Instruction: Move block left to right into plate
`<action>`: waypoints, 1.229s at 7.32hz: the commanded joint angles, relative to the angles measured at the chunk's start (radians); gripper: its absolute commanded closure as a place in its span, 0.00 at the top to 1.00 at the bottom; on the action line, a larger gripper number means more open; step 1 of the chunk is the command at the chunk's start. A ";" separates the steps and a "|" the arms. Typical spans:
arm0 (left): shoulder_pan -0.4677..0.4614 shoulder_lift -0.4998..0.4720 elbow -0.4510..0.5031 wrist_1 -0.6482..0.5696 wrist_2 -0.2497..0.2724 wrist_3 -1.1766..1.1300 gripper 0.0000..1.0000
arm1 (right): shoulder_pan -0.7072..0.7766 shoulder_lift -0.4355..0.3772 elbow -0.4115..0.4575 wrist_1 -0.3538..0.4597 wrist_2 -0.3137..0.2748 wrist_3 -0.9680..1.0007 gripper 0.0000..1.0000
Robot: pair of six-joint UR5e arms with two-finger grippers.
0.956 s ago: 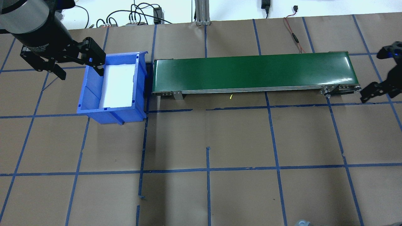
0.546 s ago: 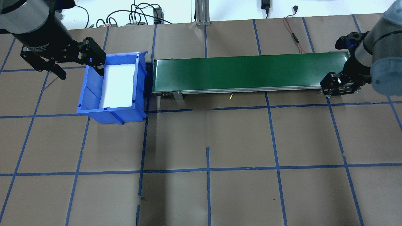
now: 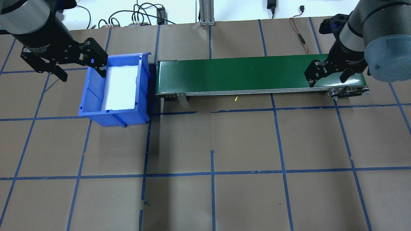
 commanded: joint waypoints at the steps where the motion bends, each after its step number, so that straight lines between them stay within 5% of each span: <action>1: 0.002 0.000 0.000 0.001 -0.001 0.000 1.00 | 0.035 -0.059 -0.048 0.094 0.051 0.002 1.00; 4: 0.000 0.000 0.002 0.001 0.001 0.000 1.00 | 0.185 -0.047 -0.048 0.091 0.010 0.154 1.00; 9: 0.002 0.003 0.000 0.000 0.004 0.000 1.00 | 0.190 -0.033 -0.048 0.089 0.010 0.154 1.00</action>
